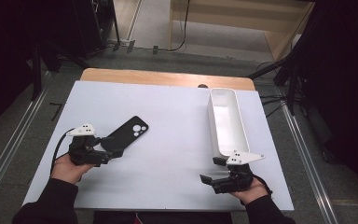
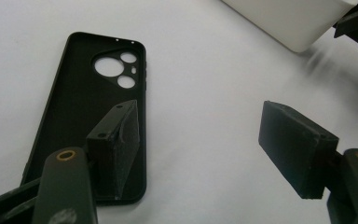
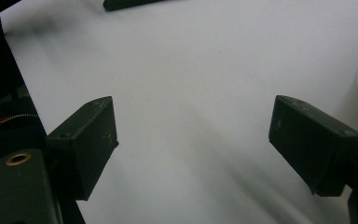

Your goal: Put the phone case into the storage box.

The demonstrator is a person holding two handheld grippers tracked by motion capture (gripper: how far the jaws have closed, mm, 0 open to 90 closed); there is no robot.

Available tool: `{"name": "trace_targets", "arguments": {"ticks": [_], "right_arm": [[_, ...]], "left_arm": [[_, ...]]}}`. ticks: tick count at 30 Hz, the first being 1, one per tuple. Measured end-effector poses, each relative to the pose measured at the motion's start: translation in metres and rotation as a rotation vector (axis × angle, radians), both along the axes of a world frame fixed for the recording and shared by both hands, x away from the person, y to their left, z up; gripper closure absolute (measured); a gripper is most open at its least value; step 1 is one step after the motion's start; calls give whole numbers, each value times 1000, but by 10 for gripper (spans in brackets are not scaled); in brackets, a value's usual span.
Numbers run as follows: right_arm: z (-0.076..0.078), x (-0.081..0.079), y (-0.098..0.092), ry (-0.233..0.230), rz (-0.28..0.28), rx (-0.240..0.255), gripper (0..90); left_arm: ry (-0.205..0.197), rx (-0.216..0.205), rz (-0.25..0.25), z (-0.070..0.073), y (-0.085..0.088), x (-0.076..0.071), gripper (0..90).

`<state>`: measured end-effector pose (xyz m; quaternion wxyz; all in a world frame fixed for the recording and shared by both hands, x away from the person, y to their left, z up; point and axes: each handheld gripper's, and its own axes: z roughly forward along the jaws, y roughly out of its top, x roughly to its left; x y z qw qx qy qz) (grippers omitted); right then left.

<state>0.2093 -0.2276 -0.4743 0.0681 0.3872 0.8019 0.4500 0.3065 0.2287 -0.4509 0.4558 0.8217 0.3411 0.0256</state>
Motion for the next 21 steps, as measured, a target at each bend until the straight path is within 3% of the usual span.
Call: {"name": "trace_targets", "arguments": {"ticks": [12,15,21], "right_arm": [[0,0,0,2,2,-4,138],[0,0,0,2,2,-4,138],[0,0,0,0,2,-6,138]], "left_arm": [[-10,12,10,6,3,18,286],[-9,-4,13,5,4,23,286],[-24,18,15,6,4,33,286]]}}
